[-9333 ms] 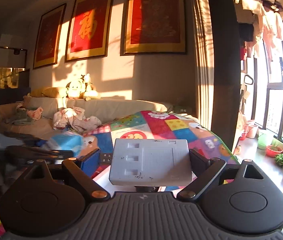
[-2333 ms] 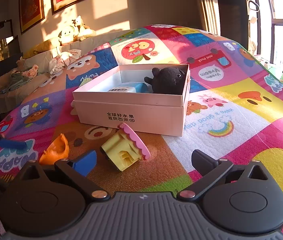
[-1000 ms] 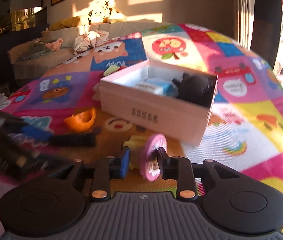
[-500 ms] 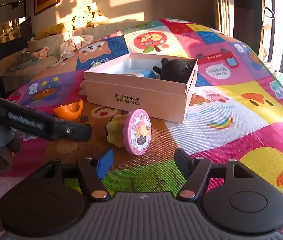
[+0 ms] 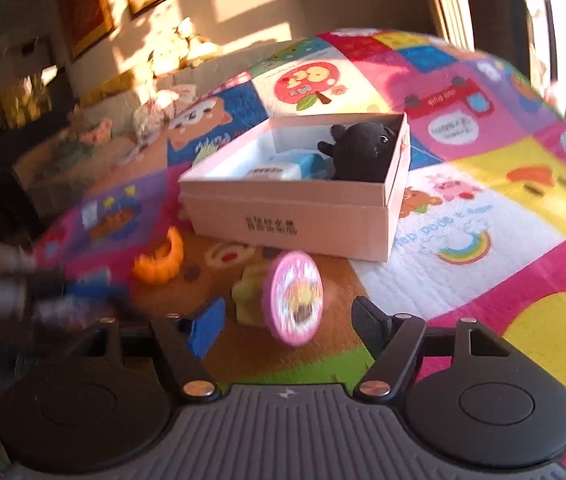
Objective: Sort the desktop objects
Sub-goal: 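Grasp the pink-lidded round toy with the right gripper and lift it while the left gripper holds the stick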
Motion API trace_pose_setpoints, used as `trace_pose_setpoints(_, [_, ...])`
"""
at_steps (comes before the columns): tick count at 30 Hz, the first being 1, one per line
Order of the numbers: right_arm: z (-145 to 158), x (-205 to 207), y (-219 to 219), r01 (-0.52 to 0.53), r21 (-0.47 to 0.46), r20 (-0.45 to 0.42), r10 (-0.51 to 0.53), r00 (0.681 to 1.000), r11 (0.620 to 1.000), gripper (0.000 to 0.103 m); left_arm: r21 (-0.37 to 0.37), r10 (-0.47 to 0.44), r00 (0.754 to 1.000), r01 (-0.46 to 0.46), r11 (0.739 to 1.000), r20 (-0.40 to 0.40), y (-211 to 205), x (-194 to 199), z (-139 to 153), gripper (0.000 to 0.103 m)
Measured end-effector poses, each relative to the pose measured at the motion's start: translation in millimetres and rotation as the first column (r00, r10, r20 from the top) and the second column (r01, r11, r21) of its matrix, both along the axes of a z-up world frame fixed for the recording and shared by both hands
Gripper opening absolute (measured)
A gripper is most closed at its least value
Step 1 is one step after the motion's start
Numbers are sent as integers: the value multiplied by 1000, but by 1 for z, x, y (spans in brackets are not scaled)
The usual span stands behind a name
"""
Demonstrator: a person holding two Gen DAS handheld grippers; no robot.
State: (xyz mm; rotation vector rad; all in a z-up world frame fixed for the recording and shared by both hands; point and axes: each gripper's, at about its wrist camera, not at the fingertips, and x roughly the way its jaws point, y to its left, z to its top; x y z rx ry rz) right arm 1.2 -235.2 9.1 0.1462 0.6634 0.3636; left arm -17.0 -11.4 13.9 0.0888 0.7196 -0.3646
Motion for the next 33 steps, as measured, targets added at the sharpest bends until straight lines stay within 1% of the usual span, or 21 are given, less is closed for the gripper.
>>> trace_pose_setpoints(2, [2,9,-5,17,49,-24,-16,1000,999,71,-9,20,1000,-20,1000,-6,9,-6,-2,81])
trace_pose_setpoints(3, [2,10,-3,25,41,-20,-24,1000,999,71,-17,30,999,-30,999,-10,13,-7,-3,81])
trace_pose_setpoints(5, [0,9,9,25,-18,3,-25,1000,1000,70,-37,36,999,-36,999,2,16,-10,-5,81])
trace_pose_setpoints(7, [-2,6,23,3,-77,21,-2,1000,997,70,-40,33,999,-32,999,13,15,-11,-6,87])
trace_pose_setpoints(8, [-3,4,29,-11,-96,24,13,1000,995,70,-43,24,1000,-24,999,17,13,-12,-8,92])
trace_pose_setpoints(11, [-2,1,46,-23,-163,53,32,998,986,69,-45,11,1000,-10,999,25,12,-13,-7,95])
trace_pose_setpoints(12, [-3,1,51,-16,-197,69,30,997,980,67,-53,11,1000,-10,999,21,13,-13,-8,95])
trace_pose_setpoints(14, [-4,3,60,-3,-266,76,24,997,964,48,-61,14,1000,-12,998,20,14,-13,-8,96])
trace_pose_setpoints(16, [-3,5,60,-11,-311,74,36,997,950,46,-59,14,1000,-13,998,23,13,-14,-9,97])
trace_pose_setpoints(18, [3,4,55,-11,-358,90,47,995,934,46,-60,14,1000,-13,998,24,13,-14,-9,97])
trace_pose_setpoints(20, [8,1,54,-3,-444,128,67,990,896,45,-67,14,1000,-12,998,22,15,-13,-9,98])
trace_pose_setpoints(21, [10,0,56,-1,-501,146,86,986,865,45,-70,14,1000,-12,997,22,15,-14,-8,98])
trace_pose_setpoints(23, [5,-3,64,-3,-636,168,143,975,772,45,-73,14,1000,-12,997,22,16,-13,-8,98])
trace_pose_setpoints(24, [0,-4,69,-19,-695,158,179,971,718,45,-74,14,1000,-13,997,21,16,-13,-8,99])
trace_pose_setpoints(25, [-6,-5,74,-38,-728,141,204,969,685,45,-75,15,1000,-13,997,21,16,-13,-8,99])
trace_pose_setpoints(26, [-9,-5,78,-61,-739,119,220,968,671,45,-76,15,1000,-13,997,20,16,-13,-8,99])
trace_pose_setpoints(27, [-12,-5,81,-92,-737,92,234,968,670,47,-76,15,1000,-14,997,20,16,-13,-8,99])
trace_pose_setpoints(29, [-12,-9,85,-109,-719,98,255,962,686,48,-75,15,1000,-13,997,20,16,-13,-8,99])
trace_pose_setpoints(33, [1,-15,82,-172,-602,94,283,955,780,50,-74,14,1000,-13,997,19,16,-13,-9,100])
